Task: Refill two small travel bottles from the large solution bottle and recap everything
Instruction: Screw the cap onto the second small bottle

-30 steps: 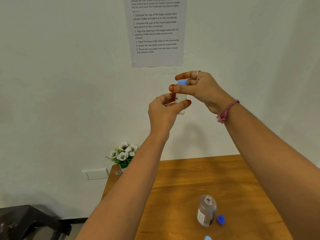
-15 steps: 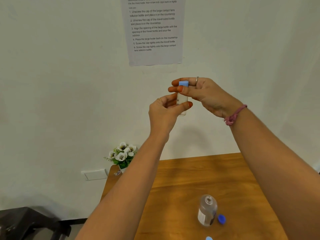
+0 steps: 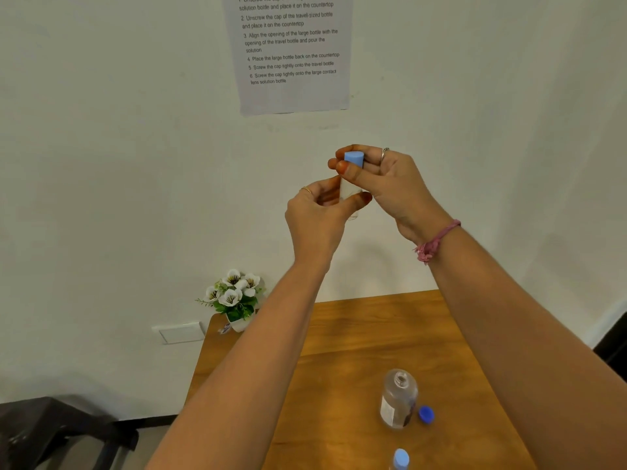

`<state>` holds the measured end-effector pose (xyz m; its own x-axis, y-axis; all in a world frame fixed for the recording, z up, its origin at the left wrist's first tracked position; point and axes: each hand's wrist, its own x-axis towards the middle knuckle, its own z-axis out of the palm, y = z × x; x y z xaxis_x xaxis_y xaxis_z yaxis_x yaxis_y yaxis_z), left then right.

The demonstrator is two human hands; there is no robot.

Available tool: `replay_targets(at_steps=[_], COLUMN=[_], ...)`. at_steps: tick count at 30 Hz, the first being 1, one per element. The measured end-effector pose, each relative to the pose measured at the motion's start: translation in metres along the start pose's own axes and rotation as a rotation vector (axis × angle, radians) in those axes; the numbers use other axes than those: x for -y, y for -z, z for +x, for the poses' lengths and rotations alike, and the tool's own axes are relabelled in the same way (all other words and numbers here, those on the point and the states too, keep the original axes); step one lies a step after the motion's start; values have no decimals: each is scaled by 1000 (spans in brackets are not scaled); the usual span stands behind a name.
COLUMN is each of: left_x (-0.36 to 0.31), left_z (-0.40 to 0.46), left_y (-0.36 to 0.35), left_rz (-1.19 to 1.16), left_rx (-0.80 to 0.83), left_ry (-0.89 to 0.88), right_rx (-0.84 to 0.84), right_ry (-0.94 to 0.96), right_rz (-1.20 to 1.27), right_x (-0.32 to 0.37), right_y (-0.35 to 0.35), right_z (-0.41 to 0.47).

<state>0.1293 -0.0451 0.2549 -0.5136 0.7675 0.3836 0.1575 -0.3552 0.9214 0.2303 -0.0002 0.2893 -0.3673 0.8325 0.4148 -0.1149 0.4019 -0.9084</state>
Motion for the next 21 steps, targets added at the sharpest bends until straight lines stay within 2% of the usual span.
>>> replay_targets(at_steps=[6, 9, 14, 17, 21], left_x=[14, 27, 71, 107, 149], left_z=[-14, -29, -64, -95, -144], left_y=[1, 4, 19, 29, 33], left_rz=[3, -16, 215, 319, 550], left_rx=[153, 262, 354, 497, 799], left_ry=[11, 63, 205, 327, 416], right_rx=[97, 55, 26, 51, 123], right_ry=[-13, -8, -54, -126, -272], right_rz=[-67, -191, -258, -305, -366], right_x=[-7, -16, -49, -81, -126], right_y=[16, 26, 47, 60, 79], right_z=[-15, -29, -69, -102, -150])
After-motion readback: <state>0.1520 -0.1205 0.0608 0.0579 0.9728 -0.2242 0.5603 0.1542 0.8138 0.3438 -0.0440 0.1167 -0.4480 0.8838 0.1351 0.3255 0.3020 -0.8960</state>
